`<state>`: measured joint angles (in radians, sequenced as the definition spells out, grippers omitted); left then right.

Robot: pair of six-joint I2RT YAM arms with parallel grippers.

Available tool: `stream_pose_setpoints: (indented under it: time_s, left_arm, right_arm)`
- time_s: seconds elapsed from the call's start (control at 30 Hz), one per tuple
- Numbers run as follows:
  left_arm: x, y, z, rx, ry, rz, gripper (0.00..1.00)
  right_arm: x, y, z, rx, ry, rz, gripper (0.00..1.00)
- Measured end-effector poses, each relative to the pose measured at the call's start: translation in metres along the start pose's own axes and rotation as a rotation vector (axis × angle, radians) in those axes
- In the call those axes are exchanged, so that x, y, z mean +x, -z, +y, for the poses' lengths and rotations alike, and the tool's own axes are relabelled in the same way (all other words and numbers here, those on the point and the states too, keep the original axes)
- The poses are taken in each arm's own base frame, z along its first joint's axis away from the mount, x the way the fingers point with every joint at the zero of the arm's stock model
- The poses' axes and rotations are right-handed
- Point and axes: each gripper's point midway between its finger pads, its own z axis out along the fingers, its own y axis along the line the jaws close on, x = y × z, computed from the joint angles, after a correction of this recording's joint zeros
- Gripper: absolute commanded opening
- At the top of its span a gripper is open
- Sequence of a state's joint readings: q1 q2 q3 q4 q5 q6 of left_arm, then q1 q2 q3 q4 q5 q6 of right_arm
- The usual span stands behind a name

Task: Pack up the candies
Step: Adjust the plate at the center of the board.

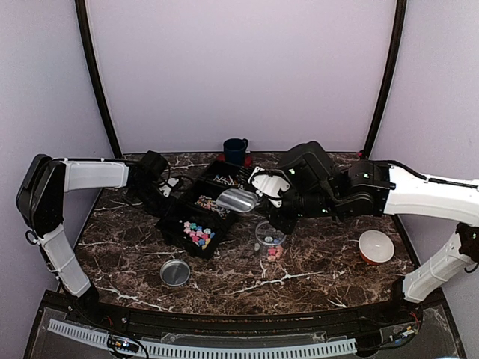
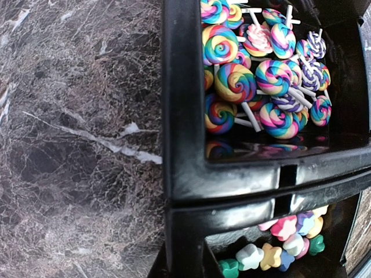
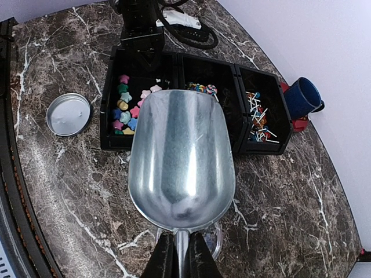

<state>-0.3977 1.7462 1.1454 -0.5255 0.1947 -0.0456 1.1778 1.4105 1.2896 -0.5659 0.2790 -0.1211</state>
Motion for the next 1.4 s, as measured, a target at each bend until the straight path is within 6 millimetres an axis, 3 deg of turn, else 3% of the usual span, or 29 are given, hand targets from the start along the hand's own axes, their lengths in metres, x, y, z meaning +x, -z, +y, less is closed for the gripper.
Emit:
stream_pose_setpoints:
  time_s: [0.37, 0.77, 0.9, 1.13, 1.4]
  left_arm:
    - [0.0, -0.002, -0.016, 0.125, 0.035, -0.013, 0.0]
    - [0.012, -0.005, -0.065, 0.501, 0.188, -0.016, 0.0]
    - [0.013, -0.002, -0.074, 0.57, 0.225, -0.011, 0.0]
    - [0.012, -0.002, -0.067, 0.518, 0.221, -0.021, 0.0]
    - [0.011, 0.004, -0.042, 0.334, 0.172, -0.047, 0.0]
  right_arm:
    - [-0.001, 0.003, 0.002, -0.008, -0.008, 0.004, 0.0]
    - [-0.034, 0.03, 0.002, -0.061, -0.067, -0.092, 0.0]
    - [-0.036, 0.027, 0.002, -0.068, -0.058, -0.058, 0.0]
    - [-0.019, 0.003, 0.012, -0.094, -0.009, 0.106, 0.0]
    - [0.01, -0.027, 0.028, -0.118, 0.086, 0.305, 0.0]
